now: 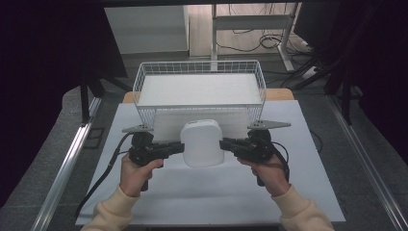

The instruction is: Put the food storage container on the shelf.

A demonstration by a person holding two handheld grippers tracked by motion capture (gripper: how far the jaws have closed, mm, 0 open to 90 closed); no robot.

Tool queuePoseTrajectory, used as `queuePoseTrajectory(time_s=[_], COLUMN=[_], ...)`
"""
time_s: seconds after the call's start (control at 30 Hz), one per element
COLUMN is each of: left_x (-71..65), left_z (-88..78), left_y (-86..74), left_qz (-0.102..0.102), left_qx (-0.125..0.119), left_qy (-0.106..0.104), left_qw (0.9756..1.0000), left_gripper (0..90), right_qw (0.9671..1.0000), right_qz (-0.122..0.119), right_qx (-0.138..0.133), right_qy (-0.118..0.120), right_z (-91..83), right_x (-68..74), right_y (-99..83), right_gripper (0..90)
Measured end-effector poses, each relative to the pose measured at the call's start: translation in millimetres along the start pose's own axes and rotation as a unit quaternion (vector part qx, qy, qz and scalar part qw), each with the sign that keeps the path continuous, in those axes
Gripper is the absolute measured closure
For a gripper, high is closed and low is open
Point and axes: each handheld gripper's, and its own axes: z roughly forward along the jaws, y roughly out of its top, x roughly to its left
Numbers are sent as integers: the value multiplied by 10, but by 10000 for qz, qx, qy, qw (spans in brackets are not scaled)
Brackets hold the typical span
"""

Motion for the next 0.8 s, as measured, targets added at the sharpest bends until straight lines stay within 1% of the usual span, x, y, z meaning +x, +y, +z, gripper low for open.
queuePoseTrajectory(time_s=[0.2, 0.37, 0.4, 0.43, 0.47, 0.5, 0.53, 0.7, 0.8], left_x=[-11, -28, -34, -36, -43, -47, -50, -63, -23], left_z=[-29, -69, -83, -93, -105, -117, -132, -203, -230], left_y=[109, 271, 328, 366, 420, 478, 556, 876, 1087], left_qz=[68, 124, 148, 169, 184, 205, 232, 332, 325], left_qx=[-37, -80, -92, -96, -116, -132, -153, -222, -251], left_qy=[37, 42, 51, 53, 58, 59, 61, 50, -1], left_qw=[10000, 9999, 9998, 9998, 9997, 9997, 9996, 9992, 9992], left_gripper=[798, 797, 797, 796, 795, 795, 795, 794, 793], right_qw=[10000, 9999, 9999, 9998, 9997, 9997, 9997, 9993, 9990], right_qz=[-43, -110, -128, -144, -146, -146, -162, -217, -266], right_qx=[-30, -80, -102, -139, -168, -168, -197, -318, -362], right_qy=[-9, -21, -29, -28, -30, -30, -36, -32, -44], right_z=[-9, -39, -45, -63, -73, -73, -84, -134, -148], right_x=[4, 14, 18, 23, 25, 25, 27, 22, 9], right_y=[87, 229, 267, 355, 405, 405, 457, 767, 976], right_gripper=[793, 794, 794, 795, 795, 795, 795, 797, 797])
